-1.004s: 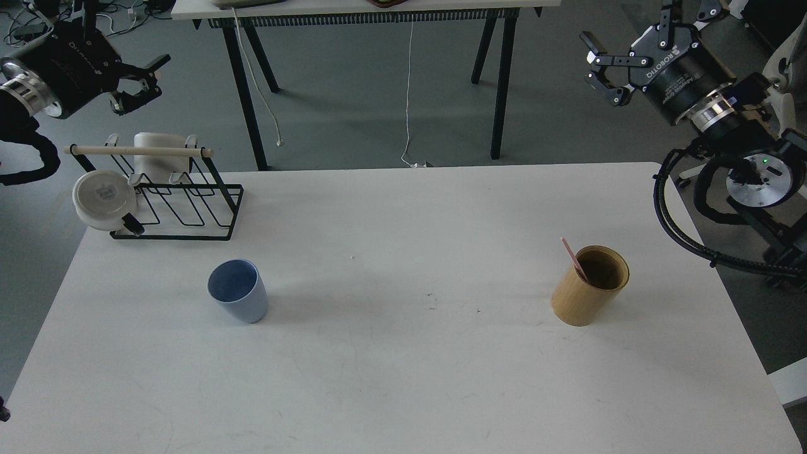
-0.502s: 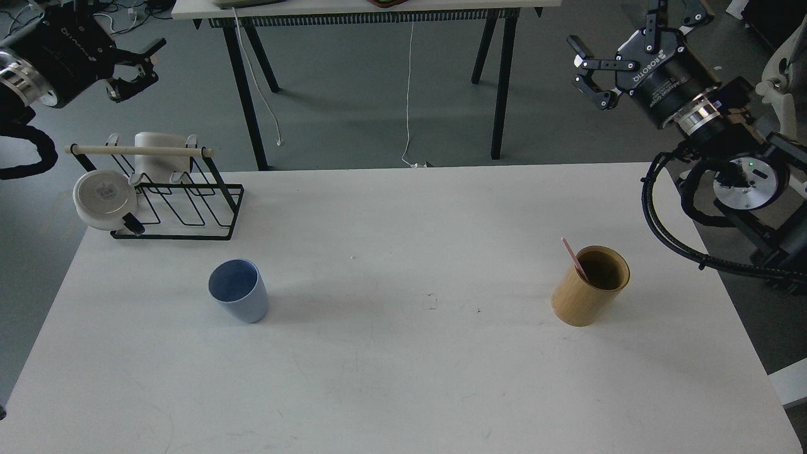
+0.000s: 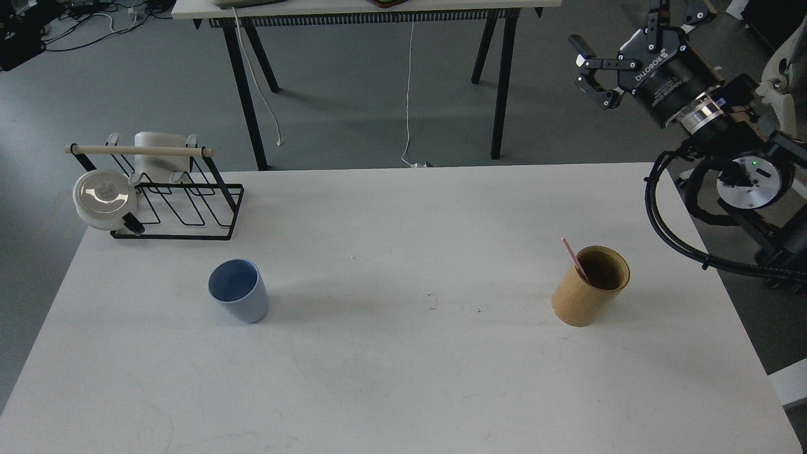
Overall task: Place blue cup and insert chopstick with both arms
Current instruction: 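Move the left gripper down toward the blue cup, then grasp the blue cup from its side with the left gripper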
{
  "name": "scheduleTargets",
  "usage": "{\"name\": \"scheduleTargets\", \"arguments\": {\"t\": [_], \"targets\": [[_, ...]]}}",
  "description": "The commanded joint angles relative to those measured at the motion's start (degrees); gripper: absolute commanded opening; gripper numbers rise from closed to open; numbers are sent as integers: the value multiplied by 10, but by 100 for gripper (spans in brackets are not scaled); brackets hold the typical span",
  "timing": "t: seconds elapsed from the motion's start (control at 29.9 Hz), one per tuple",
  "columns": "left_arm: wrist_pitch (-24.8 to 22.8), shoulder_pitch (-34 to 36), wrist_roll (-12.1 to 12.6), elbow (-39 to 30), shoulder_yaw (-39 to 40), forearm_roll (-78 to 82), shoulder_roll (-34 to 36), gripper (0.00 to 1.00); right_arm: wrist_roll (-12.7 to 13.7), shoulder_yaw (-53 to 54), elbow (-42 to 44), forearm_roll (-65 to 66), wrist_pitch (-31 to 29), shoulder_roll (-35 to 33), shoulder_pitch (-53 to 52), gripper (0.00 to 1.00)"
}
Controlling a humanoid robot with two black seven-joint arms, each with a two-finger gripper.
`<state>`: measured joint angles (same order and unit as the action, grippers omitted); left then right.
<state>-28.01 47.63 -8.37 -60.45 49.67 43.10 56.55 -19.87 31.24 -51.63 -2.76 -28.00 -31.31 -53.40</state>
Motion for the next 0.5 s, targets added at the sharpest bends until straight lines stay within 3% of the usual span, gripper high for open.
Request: {"name": "scheduleTargets", "arguments": {"t": [0.0,0.2,0.33,0.47], "targets": [[0,-19,-15,-119,0,95,20,100,0,0,1,6,0,-1,1,100],[0,-73,-15,-214,-39,387,-7,100,0,-2,3,6,0,-4,3,100],[0,-89,-21,-224,-108,547,-7,100,0,-2,3,6,0,-8,7,100],[0,-101,-59,-223,-160,610,0,100,0,-2,3,6,0,-8,10,100]]}}
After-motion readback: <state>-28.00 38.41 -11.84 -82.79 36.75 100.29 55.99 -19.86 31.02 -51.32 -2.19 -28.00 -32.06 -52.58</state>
